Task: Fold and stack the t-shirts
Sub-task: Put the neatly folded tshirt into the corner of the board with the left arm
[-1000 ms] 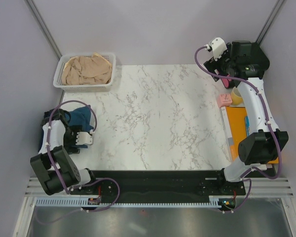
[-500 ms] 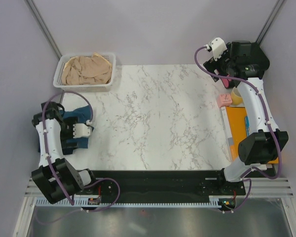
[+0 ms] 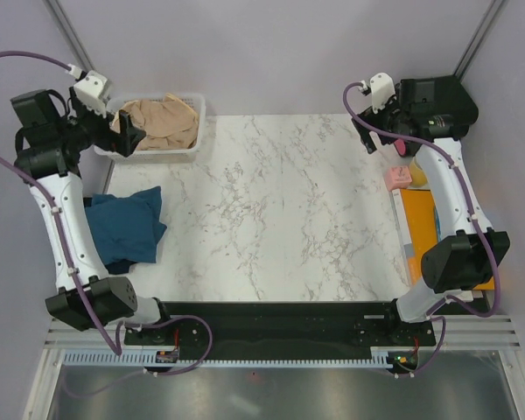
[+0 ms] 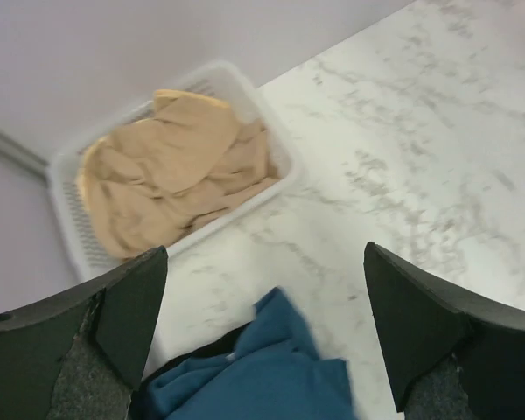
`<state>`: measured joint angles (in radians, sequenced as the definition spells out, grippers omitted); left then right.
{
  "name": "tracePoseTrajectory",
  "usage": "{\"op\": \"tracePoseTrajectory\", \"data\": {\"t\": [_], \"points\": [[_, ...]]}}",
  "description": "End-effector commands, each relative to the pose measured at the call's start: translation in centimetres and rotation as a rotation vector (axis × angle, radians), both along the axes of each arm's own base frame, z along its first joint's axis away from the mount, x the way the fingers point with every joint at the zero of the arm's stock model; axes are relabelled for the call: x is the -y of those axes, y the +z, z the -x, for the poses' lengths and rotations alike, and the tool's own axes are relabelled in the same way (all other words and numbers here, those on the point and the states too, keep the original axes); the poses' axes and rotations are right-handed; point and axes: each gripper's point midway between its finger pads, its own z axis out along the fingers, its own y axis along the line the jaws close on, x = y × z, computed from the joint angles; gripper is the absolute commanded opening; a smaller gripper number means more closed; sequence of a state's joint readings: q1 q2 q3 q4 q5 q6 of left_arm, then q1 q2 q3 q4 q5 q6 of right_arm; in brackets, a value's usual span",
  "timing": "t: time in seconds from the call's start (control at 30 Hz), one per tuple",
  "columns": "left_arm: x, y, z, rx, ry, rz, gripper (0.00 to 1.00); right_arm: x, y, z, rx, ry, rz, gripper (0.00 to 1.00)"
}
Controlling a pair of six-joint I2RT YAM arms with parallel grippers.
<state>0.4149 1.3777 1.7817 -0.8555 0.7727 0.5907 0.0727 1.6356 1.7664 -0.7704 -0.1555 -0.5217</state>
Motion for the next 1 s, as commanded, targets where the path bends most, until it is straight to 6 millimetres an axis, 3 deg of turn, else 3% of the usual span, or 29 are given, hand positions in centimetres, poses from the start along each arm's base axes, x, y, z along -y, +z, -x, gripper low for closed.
{"op": "tracePoseTrajectory", "data": {"t": [0.0,0.07,0.1,0.2,0.23,0.43,0.53,0.73,0.97], "points": [[6.1,-0.2,-2.0,-0.120,-0.015,0.297,1.00,-0.1,0.9,0.7,0.014,-0.068,-0.081,0.98],[5.3,-1.9,-3.5,-0.104,0.094,0.219,1.00,-0.1,0.8,0.8,0.010,-0.067,-0.083,0.98],[6.4,-2.1,-3.6,-0.097,0.095,0.201,1.00,-0.1,0.9,0.8,0.014,-0.070,-0.079,0.98],[6.8,-2.4,-4.4,-0.076,0.157,0.176,1.00,0.4,1.6,0.6,0.036,-0.081,-0.055,0.98],[6.1,-2.2,-4.8,-0.060,0.214,0.163,1.00,0.6,1.7,0.6,0.041,-0.086,-0.047,0.98],[7.8,-1.4,-5.4,-0.048,0.197,0.162,1.00,0.6,2.5,0.4,0.065,-0.077,-0.043,0.98],[10.0,-1.1,-5.4,-0.046,0.139,0.157,1.00,0.4,2.6,0.3,0.068,-0.074,-0.052,0.98],[10.7,-1.1,-6.6,-0.048,0.118,0.152,1.00,0.8,2.5,-0.1,0.074,-0.092,-0.036,0.98],[11.4,-2.9,-7.5,-0.071,0.115,0.102,1.00,0.1,2.0,-0.1,0.059,-0.082,-0.082,0.98]]}}
